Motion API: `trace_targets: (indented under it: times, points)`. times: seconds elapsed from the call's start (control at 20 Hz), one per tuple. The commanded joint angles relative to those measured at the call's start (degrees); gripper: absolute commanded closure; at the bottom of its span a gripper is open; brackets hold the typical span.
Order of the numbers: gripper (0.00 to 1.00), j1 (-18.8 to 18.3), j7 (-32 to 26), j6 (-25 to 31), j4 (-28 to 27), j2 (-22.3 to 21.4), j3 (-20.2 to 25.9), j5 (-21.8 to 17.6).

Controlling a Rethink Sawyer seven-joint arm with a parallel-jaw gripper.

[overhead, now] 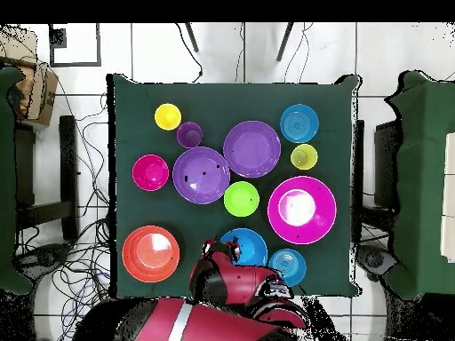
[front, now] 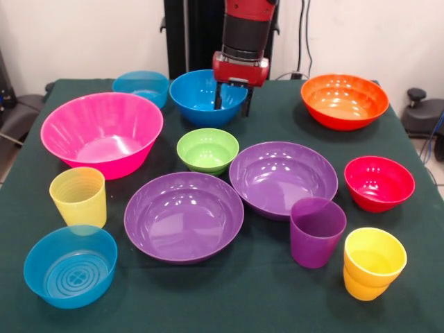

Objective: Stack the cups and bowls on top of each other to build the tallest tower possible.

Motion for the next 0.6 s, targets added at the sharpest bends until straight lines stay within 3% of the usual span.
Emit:
trace_targets:
  times: [0.05, 0.6]
  points:
    - [0.0, 0.0, 5.6, 6.7, -4.2, 1.5, 8.1, -1.0]
    - [0.0, -0.3, 6.5, 5.0, -3.8, 1.4, 8.3, -0.9]
